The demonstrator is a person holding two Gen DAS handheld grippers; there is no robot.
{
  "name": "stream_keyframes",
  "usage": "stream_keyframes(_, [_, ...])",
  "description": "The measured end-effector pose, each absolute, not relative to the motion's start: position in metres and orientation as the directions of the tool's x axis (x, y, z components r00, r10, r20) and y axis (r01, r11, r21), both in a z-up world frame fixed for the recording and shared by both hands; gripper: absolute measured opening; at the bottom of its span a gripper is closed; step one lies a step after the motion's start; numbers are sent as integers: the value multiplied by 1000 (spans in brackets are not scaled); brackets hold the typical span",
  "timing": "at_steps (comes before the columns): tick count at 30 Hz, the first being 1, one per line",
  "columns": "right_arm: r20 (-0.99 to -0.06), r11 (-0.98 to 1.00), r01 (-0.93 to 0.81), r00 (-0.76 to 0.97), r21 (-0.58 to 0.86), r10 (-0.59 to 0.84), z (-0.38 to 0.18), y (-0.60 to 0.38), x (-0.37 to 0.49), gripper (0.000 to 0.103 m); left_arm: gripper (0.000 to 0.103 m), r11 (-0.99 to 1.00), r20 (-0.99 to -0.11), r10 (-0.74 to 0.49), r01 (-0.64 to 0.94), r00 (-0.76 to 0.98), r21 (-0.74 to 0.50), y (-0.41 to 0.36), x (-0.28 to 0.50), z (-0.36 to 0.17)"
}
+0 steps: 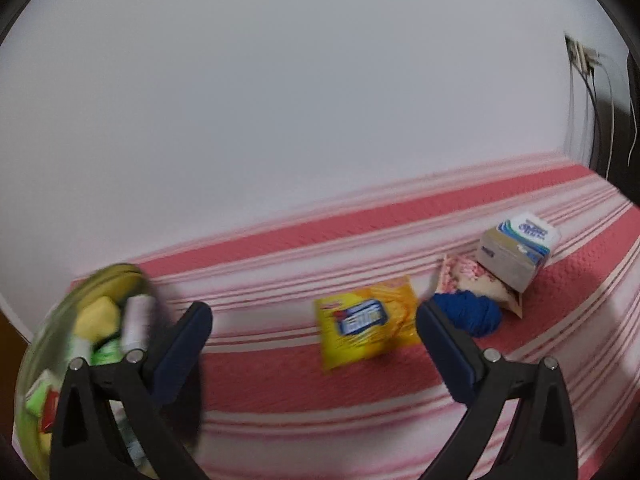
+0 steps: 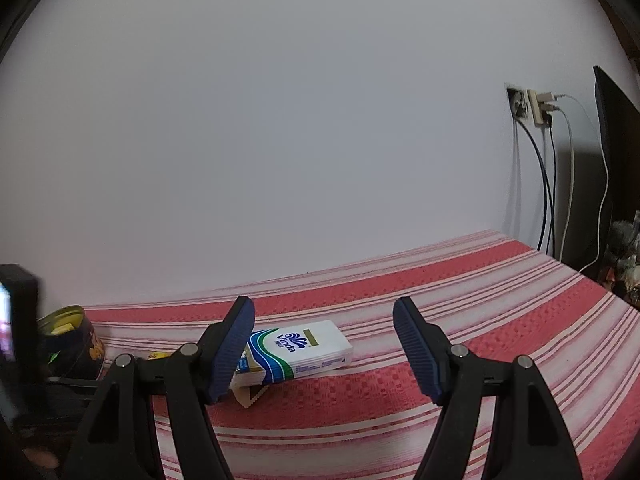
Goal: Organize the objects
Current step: 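Move both open tools back toward the yellow cracker pack and blue yarn, then grasp the yellow cracker pack with the left tool while the right tool grasps the blue yarn ball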
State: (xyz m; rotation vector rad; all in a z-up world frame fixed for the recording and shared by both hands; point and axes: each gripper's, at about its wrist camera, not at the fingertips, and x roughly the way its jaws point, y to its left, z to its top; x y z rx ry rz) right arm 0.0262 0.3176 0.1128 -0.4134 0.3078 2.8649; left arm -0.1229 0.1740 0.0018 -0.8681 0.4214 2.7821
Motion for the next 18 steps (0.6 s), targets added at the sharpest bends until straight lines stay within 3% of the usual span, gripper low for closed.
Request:
stream_keyframes(8, [-324, -934, -260, -930, 245, 174, 109, 333, 22, 74, 103, -942, -726, 86, -293, -682, 164, 201, -177, -21])
stream_keyframes(13, [-329, -919, -269, -929, 289, 168, 110, 342, 22, 74, 102, -966, -817, 170, -257, -552, -27, 193, -203, -38])
stream_keyframes(15, [-338, -916, -266, -928, 300, 159, 109, 345, 20, 74, 103, -968, -815, 161, -248, -556, -22, 193, -202, -37])
stream_keyframes(18, [-350, -911, -262, -925, 317, 144, 108, 347, 18, 74, 95, -963, -809, 170, -268, -563, -16, 195, -196, -33])
